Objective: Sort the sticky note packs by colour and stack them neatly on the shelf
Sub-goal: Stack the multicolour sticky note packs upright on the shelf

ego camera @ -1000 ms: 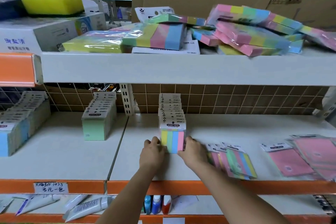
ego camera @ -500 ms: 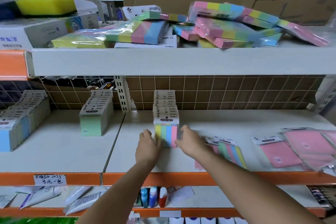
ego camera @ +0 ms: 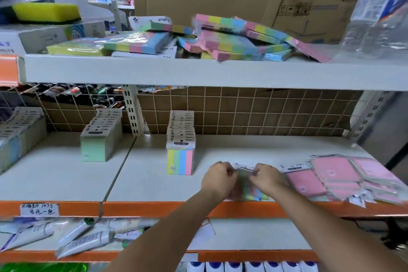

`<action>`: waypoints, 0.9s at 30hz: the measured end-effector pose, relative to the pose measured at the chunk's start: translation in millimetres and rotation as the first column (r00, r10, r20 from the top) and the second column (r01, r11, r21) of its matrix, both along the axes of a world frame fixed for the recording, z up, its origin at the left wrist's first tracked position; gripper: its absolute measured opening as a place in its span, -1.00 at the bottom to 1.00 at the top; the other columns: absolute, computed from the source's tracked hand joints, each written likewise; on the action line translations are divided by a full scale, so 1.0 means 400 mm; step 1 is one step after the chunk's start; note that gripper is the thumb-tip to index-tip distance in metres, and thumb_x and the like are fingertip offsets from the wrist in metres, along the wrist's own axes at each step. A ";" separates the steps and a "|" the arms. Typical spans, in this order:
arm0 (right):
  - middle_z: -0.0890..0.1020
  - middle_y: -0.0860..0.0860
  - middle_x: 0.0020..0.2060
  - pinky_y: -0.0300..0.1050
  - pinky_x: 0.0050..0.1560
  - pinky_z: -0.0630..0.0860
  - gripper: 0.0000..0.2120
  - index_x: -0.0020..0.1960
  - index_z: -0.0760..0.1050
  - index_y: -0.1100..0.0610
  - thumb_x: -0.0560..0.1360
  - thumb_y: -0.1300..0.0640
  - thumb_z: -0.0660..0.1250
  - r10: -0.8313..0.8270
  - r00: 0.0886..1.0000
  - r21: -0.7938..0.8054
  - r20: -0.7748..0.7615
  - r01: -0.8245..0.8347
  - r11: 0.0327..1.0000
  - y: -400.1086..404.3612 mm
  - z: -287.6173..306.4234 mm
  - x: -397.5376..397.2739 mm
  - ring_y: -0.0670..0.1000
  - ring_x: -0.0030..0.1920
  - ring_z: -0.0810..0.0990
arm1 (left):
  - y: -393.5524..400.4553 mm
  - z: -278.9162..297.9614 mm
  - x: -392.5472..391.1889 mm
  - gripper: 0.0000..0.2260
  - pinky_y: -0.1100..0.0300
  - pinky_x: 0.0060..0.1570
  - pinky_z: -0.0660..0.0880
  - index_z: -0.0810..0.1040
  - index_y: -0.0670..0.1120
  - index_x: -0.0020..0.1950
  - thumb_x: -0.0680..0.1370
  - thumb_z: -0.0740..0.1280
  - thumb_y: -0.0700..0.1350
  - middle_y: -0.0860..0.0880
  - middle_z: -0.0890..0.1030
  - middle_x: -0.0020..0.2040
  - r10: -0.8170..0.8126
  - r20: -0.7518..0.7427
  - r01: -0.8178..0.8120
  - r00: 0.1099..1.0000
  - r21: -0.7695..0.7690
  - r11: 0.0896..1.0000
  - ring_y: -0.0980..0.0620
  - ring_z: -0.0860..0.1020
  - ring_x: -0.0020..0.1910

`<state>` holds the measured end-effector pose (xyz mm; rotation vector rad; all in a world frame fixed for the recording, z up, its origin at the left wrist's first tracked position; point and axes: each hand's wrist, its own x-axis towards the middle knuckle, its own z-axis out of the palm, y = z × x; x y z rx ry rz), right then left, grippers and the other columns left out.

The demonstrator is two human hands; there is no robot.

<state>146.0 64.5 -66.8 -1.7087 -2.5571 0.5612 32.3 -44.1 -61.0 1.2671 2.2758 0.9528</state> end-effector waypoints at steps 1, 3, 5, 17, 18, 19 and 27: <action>0.60 0.04 0.17 -0.14 0.05 0.45 -0.71 0.13 0.52 0.03 0.51 -0.10 0.24 -0.015 1.000 -0.025 0.012 0.015 1.000 0.000 -0.005 0.014 0.08 0.19 0.54 | 0.007 0.000 0.016 -0.82 0.15 0.03 0.49 0.63 -0.10 0.03 0.54 0.27 -0.09 -0.08 0.61 0.06 -0.018 0.016 0.019 1.000 -0.025 1.000 -0.08 0.55 0.06; 0.59 0.10 0.17 -0.15 -0.07 0.40 -0.62 0.14 0.47 0.09 0.52 -0.18 0.23 -0.054 0.999 -0.112 0.004 0.054 0.992 -0.001 -0.019 0.029 0.11 0.18 0.55 | 0.017 -0.007 0.037 -0.81 0.15 0.02 0.49 0.61 -0.10 0.04 0.53 0.24 -0.14 -0.10 0.63 0.06 -0.040 0.053 0.044 0.998 -0.088 0.995 -0.10 0.56 0.07; 0.61 0.17 0.14 -0.17 -0.17 0.32 -0.60 0.12 0.47 0.15 0.51 -0.17 0.27 -0.124 0.992 -0.194 -0.039 0.114 0.974 0.001 -0.033 0.030 0.13 0.14 0.57 | 0.022 -0.013 0.051 -0.78 0.16 0.00 0.46 0.60 -0.12 0.07 0.52 0.21 -0.20 -0.14 0.63 0.07 -0.042 0.102 0.056 0.994 -0.139 0.989 -0.12 0.55 0.09; 0.68 0.07 -0.16 -0.15 -0.21 0.49 -0.68 -0.02 0.66 0.13 0.30 -0.01 0.54 -0.244 0.917 -0.327 -0.317 0.136 0.935 0.000 -0.028 -0.011 0.08 -0.12 0.63 | 0.031 0.015 0.039 -0.90 0.15 -0.24 0.60 0.45 -0.20 0.01 0.52 0.24 -0.20 -0.17 0.59 -0.08 0.227 0.653 -0.202 0.723 -0.115 0.973 -0.07 0.56 -0.19; 0.69 0.06 -0.18 -0.13 -0.17 0.50 -0.71 -0.06 0.65 0.11 0.29 0.00 0.55 -0.232 0.908 -0.319 -0.349 0.118 0.941 -0.007 -0.024 -0.023 0.08 -0.12 0.64 | 0.033 0.004 0.025 -0.89 0.12 -0.10 0.58 0.47 -0.19 0.03 0.54 0.21 -0.22 -0.19 0.60 0.03 0.249 0.609 -0.231 0.753 -0.110 0.967 -0.11 0.56 -0.10; 0.68 0.05 -0.20 -0.13 -0.18 0.49 -0.73 -0.09 0.64 0.12 0.28 0.02 0.55 -0.216 0.898 -0.305 -0.383 0.098 0.947 -0.016 -0.017 -0.037 0.08 -0.13 0.64 | 0.030 -0.003 0.011 -0.80 0.12 0.06 0.52 0.50 -0.19 0.13 0.55 0.20 -0.22 -0.18 0.58 0.15 0.273 0.557 -0.259 0.784 -0.106 0.960 -0.14 0.56 0.05; 0.63 0.02 -0.18 -0.07 -0.17 0.46 -0.70 -0.18 0.41 0.04 0.31 0.11 0.55 -0.051 0.862 -0.163 -0.504 -0.037 0.986 -0.102 0.007 -0.164 0.11 -0.09 0.62 | -0.047 -0.028 -0.105 -0.63 0.00 -0.03 0.55 0.38 0.06 0.21 0.43 0.28 -0.18 -0.15 0.59 0.01 0.344 0.323 -0.357 0.881 -0.022 0.934 -0.17 0.60 -0.06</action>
